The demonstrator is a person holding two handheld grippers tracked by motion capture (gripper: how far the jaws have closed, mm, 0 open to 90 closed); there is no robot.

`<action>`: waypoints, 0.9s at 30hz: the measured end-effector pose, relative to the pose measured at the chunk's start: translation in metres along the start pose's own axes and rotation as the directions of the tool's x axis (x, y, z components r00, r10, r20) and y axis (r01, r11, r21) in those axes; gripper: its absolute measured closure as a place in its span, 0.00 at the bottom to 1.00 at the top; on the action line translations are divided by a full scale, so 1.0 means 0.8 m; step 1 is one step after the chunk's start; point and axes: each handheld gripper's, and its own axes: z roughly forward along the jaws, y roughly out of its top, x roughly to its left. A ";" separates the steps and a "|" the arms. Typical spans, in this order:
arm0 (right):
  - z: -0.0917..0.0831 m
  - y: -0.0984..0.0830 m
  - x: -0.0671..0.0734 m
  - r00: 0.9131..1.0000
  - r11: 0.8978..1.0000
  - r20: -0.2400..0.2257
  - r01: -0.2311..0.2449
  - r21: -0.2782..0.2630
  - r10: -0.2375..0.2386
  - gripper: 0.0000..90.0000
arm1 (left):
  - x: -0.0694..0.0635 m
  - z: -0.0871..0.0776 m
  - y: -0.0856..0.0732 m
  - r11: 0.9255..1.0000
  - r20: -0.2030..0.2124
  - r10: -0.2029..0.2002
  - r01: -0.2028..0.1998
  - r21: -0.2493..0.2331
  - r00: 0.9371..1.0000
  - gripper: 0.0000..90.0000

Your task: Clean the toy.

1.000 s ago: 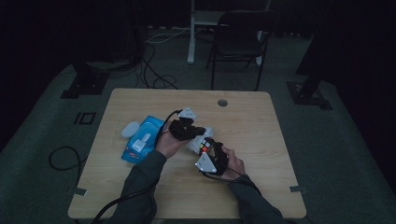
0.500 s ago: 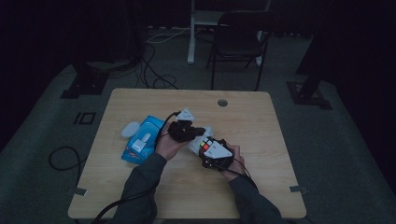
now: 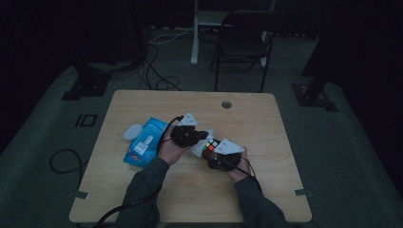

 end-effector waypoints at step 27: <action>-0.001 0.000 -0.002 1.000 1.000 -0.004 -0.020 -0.011 0.020 0.38 | -0.008 0.003 -0.010 1.000 -0.031 0.015 -0.015 0.001 0.999 0.98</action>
